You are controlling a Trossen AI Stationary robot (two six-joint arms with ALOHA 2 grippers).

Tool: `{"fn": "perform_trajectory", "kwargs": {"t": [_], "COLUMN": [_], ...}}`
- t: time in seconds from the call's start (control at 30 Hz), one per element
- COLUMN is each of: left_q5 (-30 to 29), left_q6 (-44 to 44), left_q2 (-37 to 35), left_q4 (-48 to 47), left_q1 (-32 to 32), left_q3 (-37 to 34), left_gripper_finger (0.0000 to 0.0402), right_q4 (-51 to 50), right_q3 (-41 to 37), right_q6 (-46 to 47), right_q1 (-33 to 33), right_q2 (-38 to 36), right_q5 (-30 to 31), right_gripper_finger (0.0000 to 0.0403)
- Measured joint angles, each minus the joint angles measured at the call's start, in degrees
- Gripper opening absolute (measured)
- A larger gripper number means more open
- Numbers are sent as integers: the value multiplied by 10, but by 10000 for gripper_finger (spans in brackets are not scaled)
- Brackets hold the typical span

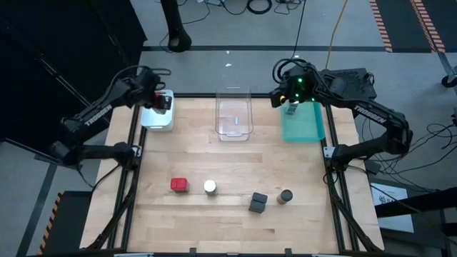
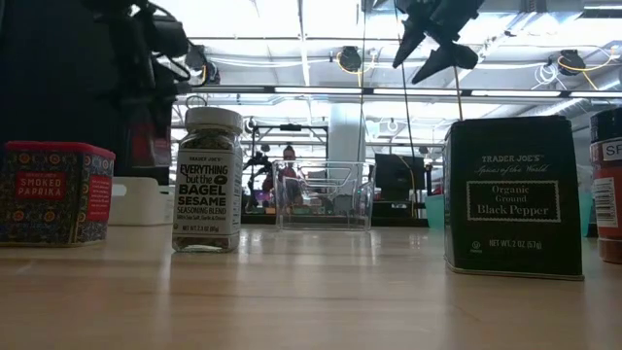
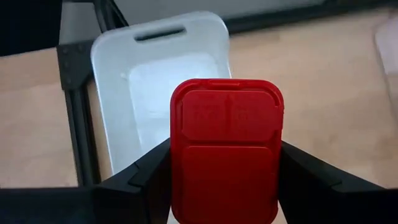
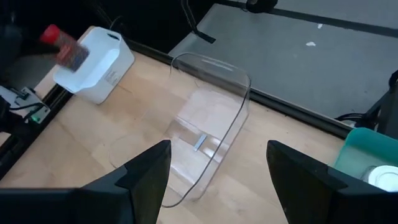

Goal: Sort spices by type
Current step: Put the top red seasoning can into the white bin

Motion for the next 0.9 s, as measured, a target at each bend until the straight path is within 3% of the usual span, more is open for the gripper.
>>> {"fn": "perform_trajectory", "kwargs": {"t": [0.23,0.57,0.9], "left_q5": [68,21,16], "left_q6": [24,-21,-44], "left_q2": [50,105,143], "left_q4": [26,37,44], "left_q1": [51,52,51], "left_q3": [0,0,-12], "left_gripper_finger": [222,222,222], "right_q4": [0,1,1], "right_q3": [0,0,0], "right_q6": [0,0,-9], "right_q1": [0,0,0], "right_q2": [12,11,11], "right_q5": [-4,-4,-4], "right_gripper_finger": [247,247,247]}}
